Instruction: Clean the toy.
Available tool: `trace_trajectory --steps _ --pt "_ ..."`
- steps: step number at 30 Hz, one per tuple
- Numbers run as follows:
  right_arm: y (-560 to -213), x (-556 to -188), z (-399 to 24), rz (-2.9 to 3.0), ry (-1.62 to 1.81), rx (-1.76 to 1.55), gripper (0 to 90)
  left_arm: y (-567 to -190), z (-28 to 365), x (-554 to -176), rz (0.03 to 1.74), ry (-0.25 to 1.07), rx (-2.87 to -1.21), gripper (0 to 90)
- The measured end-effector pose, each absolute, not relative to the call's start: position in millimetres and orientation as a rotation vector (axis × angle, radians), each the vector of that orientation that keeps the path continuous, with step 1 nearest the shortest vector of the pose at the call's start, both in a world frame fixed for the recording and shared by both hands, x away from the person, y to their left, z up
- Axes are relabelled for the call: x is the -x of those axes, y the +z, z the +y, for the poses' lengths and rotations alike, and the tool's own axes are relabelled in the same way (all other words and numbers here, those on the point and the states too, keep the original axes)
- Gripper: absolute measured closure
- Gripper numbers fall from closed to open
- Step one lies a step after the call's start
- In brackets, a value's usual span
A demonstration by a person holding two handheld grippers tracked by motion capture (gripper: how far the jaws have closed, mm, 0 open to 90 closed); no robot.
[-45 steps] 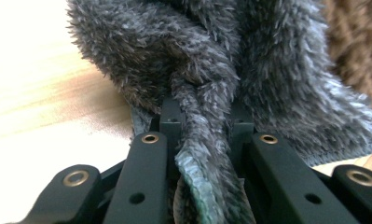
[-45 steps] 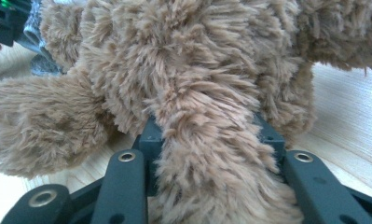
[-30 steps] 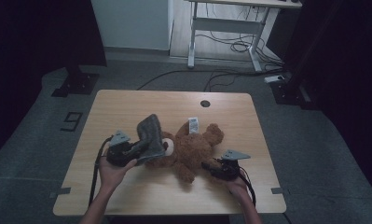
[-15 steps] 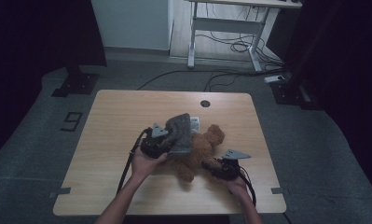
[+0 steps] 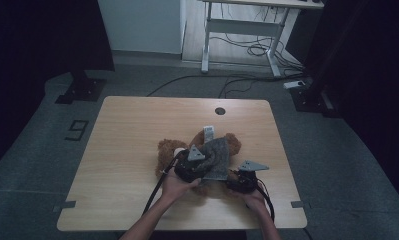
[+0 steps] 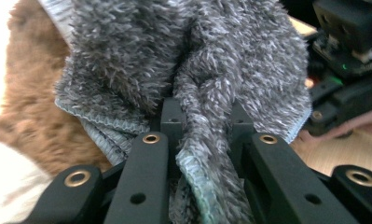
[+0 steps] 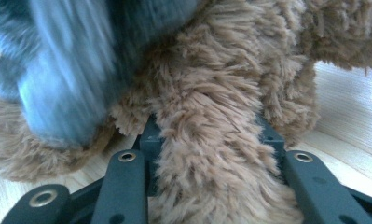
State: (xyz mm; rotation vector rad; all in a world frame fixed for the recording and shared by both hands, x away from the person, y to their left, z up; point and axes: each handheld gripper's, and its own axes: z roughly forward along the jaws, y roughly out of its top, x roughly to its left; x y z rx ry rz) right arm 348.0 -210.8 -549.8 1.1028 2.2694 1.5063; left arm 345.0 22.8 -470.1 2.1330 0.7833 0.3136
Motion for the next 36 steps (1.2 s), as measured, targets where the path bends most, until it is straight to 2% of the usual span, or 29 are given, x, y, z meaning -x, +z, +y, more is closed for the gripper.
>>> trace_trajectory --steps 8,11,14,22,33,36 --pt "-549.8 -347.9 -211.9 2.273 1.516 -1.110 58.4 -476.1 63.0 -342.3 0.874 0.369 -2.124 74.8" --pt "-549.8 -348.0 -211.7 2.283 1.521 -1.105 58.3 -481.8 86.6 -334.2 0.894 0.312 -2.067 74.8" --pt "-549.8 -347.7 -210.9 2.285 1.519 -1.108 58.3 -483.8 97.7 -326.5 0.891 0.313 -2.051 74.7" --pt "-550.8 -348.8 -212.5 2.277 1.535 -1.120 58.2 -466.9 139.8 -320.2 0.956 0.370 -1.960 74.6" --pt "-551.3 -349.2 -212.3 2.270 1.542 -1.129 58.1 -469.9 174.8 -324.4 1.100 0.500 -1.953 75.1" --pt "-551.2 -349.2 -212.1 2.273 1.538 -1.125 58.1 -483.2 181.7 -332.4 1.147 0.452 -1.966 75.1"
